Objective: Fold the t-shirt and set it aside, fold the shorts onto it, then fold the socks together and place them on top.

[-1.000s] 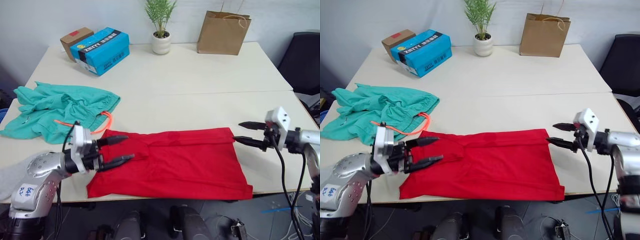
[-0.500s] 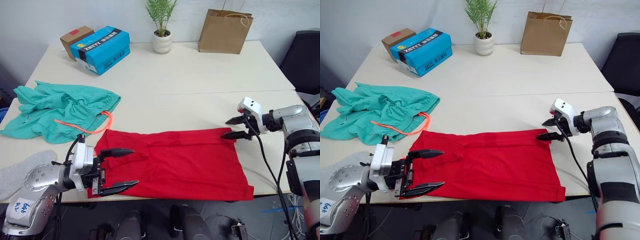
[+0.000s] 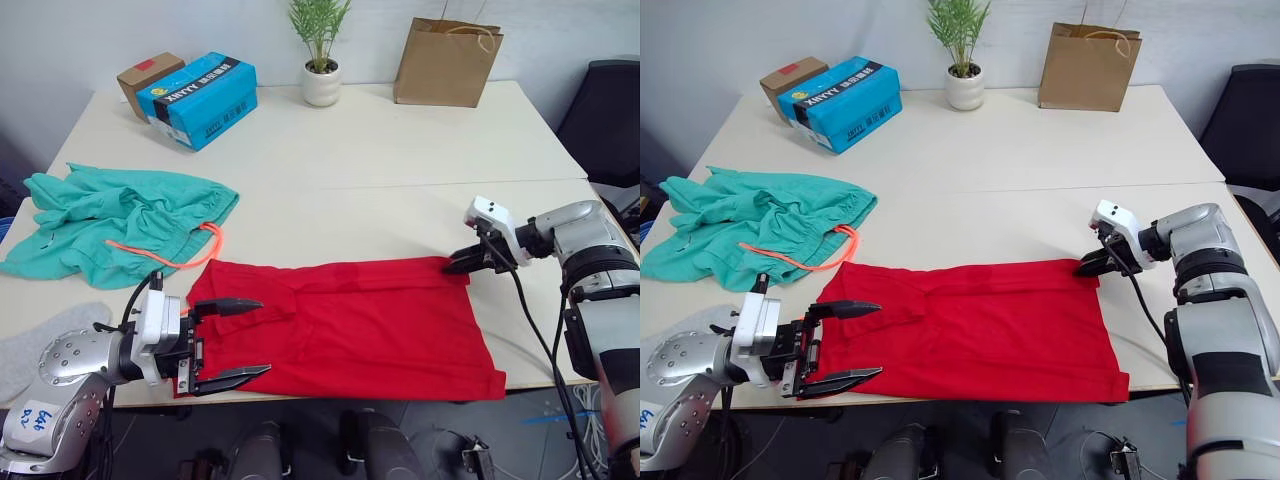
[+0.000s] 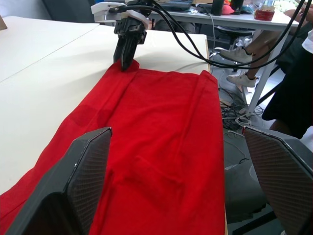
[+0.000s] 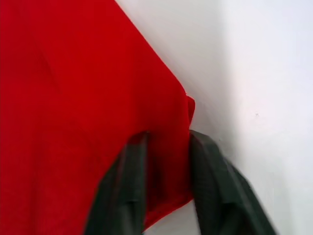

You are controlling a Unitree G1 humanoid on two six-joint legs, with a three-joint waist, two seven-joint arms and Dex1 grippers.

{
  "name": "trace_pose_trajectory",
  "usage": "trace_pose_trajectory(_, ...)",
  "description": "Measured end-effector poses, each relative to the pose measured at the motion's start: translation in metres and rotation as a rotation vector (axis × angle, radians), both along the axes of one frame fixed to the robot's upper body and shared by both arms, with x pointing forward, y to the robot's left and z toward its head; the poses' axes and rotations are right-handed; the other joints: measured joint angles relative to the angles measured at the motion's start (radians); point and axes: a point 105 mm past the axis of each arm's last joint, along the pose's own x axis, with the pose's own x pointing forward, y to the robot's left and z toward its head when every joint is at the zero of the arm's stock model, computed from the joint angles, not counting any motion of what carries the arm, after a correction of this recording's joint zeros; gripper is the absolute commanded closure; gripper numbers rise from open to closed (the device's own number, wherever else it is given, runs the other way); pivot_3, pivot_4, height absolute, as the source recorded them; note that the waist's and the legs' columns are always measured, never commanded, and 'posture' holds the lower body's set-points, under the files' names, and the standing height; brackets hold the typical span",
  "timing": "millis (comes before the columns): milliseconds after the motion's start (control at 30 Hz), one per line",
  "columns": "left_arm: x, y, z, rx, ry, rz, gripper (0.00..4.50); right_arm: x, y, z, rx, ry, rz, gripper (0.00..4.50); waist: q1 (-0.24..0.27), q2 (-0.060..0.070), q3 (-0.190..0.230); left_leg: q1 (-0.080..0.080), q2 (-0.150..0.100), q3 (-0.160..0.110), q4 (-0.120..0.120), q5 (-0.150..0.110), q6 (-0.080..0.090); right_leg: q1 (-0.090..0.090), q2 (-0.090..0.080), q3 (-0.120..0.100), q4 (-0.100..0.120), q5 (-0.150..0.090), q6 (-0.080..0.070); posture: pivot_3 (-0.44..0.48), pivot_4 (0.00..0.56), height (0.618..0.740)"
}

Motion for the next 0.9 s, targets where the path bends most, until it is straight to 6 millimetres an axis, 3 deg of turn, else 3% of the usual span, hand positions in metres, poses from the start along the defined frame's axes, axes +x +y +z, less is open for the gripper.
trace_pose_trajectory(200,0.011,0.011,0.001,0.007,-0.031,0.066,0.00,0.018,-0.006,0.009,-0.084,-0.184,-0.043,4.48,-0.006,0.000,0.000,0.000,0.000,0.000,0.000,0.000,0.000,0.000,0.000,0.000,0.000,0.000,0.000,0.000,0.150,0.740)
trace_pose_trajectory(367,0.014,0.016,-0.006,0.018,-0.003,0.097,0.00,0.045,-0.013,0.038,-0.157,-0.450,-0.156,4.48,-0.018,0.001,0.001,-0.002,0.000,0.000,-0.001,0.000,-0.001,-0.003,0.000,0.000,0.000,0.000,0.000,0.000,0.150,0.740)
trace_pose_trajectory(500,0.022,0.019,-0.006,-0.012,-0.009,0.146,0.00,0.060,-0.007,0.054,-0.208,-0.614,-0.182,4.48,-0.023,0.002,0.001,-0.002,0.000,0.001,0.000,0.001,-0.001,-0.003,0.001,0.000,0.001,0.000,0.000,0.000,0.150,0.740)
trace_pose_trajectory(733,0.029,0.021,-0.009,-0.038,0.006,0.192,0.00,0.067,-0.009,0.053,-0.265,-0.663,-0.226,4.48,-0.021,0.002,0.001,-0.003,0.000,0.001,0.000,0.001,-0.001,-0.003,0.001,0.001,0.001,0.000,0.000,0.000,0.150,0.740)
trace_pose_trajectory(833,0.027,0.021,-0.012,-0.048,0.044,0.192,0.00,0.066,-0.009,0.054,-0.232,-0.654,-0.229,3.86,-0.021,0.002,0.001,-0.003,0.000,0.001,0.000,0.001,-0.001,-0.003,0.001,0.001,0.001,0.000,0.000,0.000,0.150,0.740)
trace_pose_trajectory(900,0.028,0.020,-0.011,-0.051,0.050,0.190,0.00,0.064,-0.016,0.059,-0.207,-0.653,-0.252,3.19,-0.020,0.003,0.002,-0.003,0.000,0.001,0.000,0.001,-0.001,-0.003,0.001,0.000,0.001,0.000,0.000,0.000,0.150,0.740)
